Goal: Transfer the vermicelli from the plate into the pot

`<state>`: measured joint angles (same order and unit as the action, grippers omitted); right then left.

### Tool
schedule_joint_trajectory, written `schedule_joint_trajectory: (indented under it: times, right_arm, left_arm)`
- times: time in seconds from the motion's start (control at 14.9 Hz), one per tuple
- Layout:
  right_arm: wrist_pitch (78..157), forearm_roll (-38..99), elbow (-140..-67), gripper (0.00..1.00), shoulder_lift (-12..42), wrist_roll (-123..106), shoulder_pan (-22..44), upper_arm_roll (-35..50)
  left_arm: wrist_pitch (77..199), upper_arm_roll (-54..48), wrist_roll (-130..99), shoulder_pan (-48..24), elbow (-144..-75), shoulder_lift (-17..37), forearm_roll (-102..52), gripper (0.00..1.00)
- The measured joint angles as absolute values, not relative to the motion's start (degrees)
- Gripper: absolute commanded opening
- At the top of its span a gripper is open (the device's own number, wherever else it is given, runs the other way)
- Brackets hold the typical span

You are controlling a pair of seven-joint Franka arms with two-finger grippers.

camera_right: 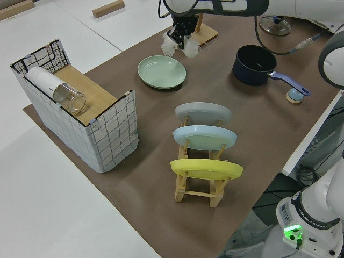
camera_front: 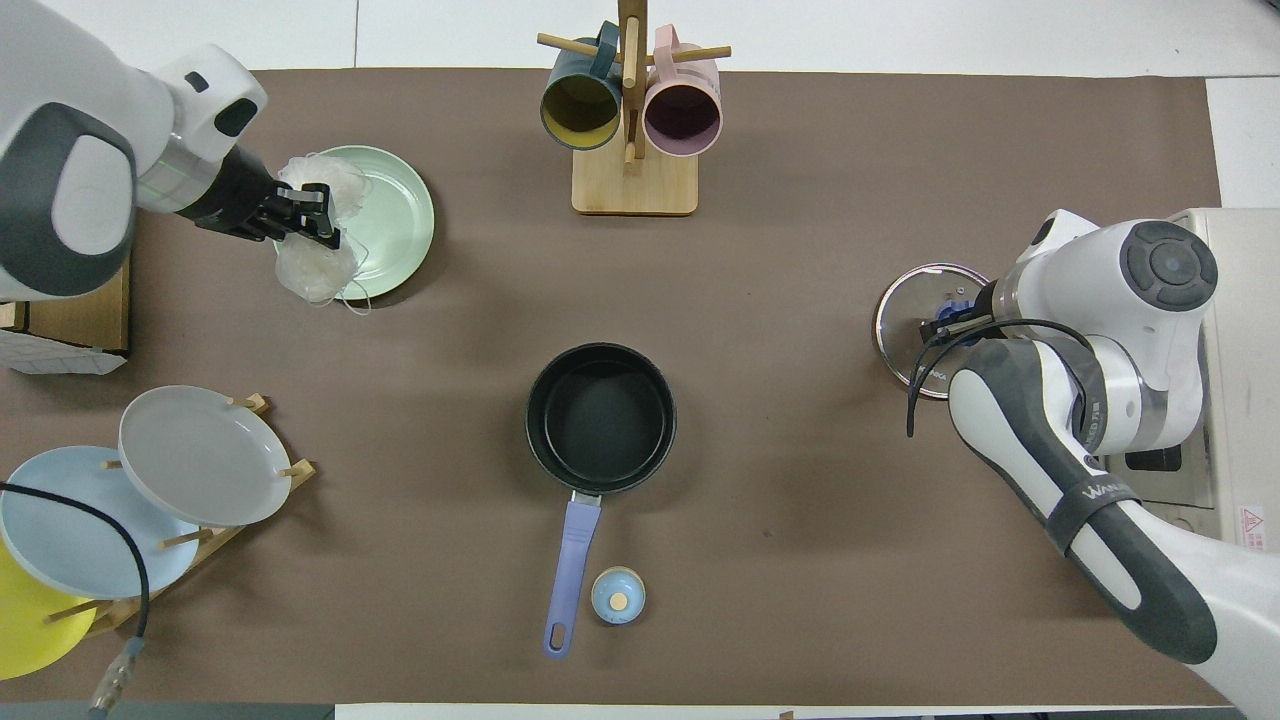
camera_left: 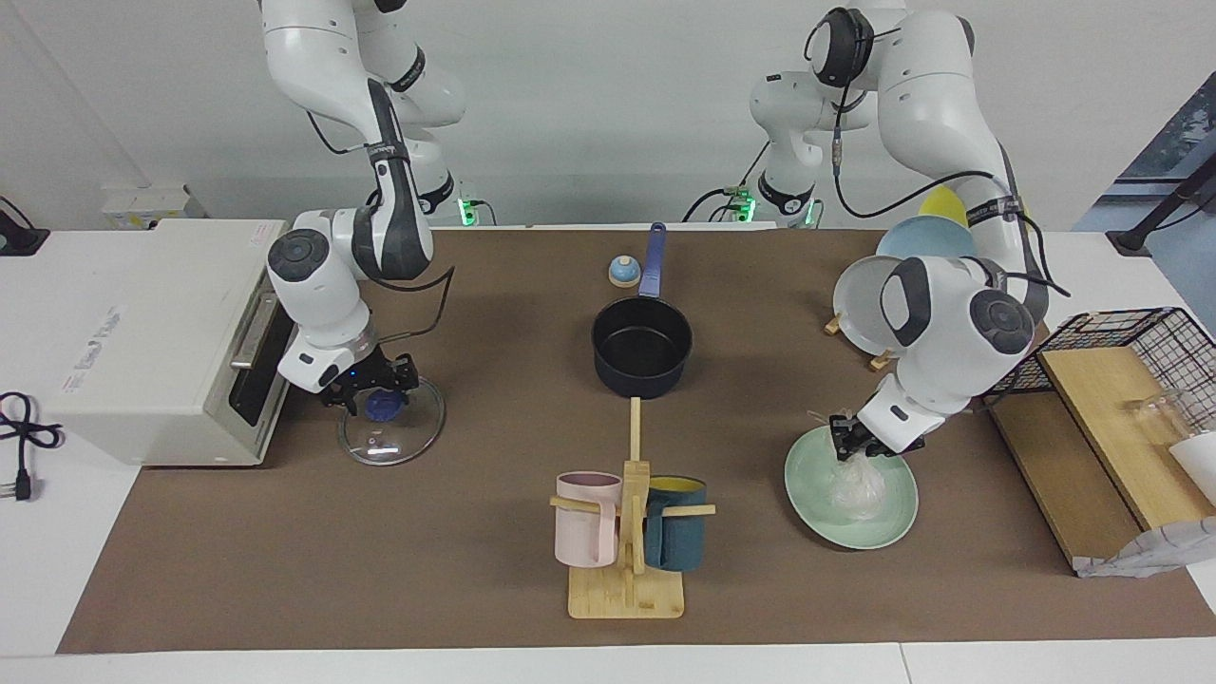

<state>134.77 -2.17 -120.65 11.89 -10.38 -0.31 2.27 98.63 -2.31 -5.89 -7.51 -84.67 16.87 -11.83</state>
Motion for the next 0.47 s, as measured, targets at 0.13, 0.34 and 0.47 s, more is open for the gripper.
schedule_joint_trajectory:
  times: [0.13, 0.34, 0.47]
  right_arm:
    - [133.2, -2.2, -119.4, 0.54, 11.9, -10.4, -0.3, 2.3]
    - [127.9, -2.2, -115.0, 0.54, 11.9, -10.4, -0.2, 2.4]
    - [122.5, -2.2, -111.0, 0.43, 11.8, -10.4, 0.0, 3.2]
  left_arm:
    - [92.7, -2.9, -11.4, -9.9, -85.0, 11.9, -12.6, 0.0]
    - [89.3, -3.4, -19.3, -16.9, -87.1, 7.5, -13.2, 0.0]
    - [90.1, -3.6, -23.9, -22.3, -90.5, 6.1, -13.5, 0.0]
